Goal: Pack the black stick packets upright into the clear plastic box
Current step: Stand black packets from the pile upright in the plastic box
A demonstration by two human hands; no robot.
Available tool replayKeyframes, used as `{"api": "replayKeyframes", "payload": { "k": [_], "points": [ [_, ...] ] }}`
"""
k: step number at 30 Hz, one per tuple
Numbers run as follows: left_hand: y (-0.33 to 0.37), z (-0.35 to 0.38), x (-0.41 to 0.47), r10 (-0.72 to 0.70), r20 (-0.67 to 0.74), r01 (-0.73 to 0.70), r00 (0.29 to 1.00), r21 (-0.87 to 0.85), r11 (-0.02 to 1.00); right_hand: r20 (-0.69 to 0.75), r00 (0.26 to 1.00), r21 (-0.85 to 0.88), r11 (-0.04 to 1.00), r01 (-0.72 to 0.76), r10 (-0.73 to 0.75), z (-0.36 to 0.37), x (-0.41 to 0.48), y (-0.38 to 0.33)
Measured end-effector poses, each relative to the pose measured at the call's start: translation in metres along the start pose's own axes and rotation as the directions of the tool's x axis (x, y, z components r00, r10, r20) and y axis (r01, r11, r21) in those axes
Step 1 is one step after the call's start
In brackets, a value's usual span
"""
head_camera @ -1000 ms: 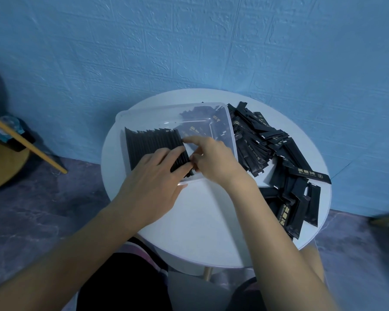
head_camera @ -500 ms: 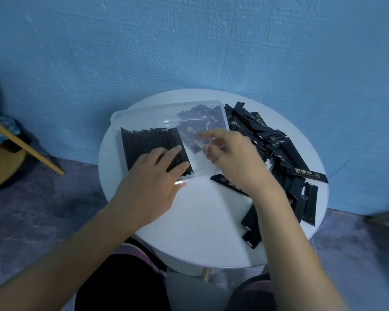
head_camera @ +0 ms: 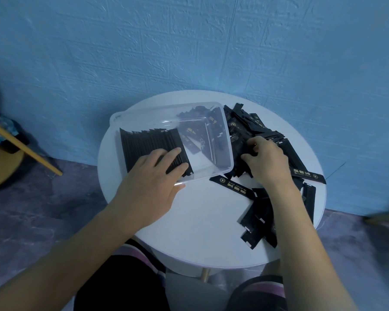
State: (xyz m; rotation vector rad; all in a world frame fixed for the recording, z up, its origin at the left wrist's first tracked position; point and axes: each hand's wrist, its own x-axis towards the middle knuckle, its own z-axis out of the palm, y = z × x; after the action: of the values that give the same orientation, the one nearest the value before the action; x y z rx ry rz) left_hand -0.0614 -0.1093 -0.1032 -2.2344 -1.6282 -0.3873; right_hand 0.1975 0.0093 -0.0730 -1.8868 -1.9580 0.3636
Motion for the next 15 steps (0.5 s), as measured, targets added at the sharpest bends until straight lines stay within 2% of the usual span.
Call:
{"api": "replayKeyframes", "payload": {
  "k": [6,15],
  "points": [
    [0.0001,0.0005,-0.0001,0.000,0.003,0.000,1.000,0.002,1.000,0.014,1.000,-0.002,1.000,0.017,-0.017,0.0033,0.0047,0.0005],
    [0.0004,-0.0003,-0.0006,0.000,-0.011,0.000,1.000,-0.004,1.000,-0.042,0.999,0.041,0.999,0.029,-0.027,0.0030,0.0061,0.0012]
  ]
}}
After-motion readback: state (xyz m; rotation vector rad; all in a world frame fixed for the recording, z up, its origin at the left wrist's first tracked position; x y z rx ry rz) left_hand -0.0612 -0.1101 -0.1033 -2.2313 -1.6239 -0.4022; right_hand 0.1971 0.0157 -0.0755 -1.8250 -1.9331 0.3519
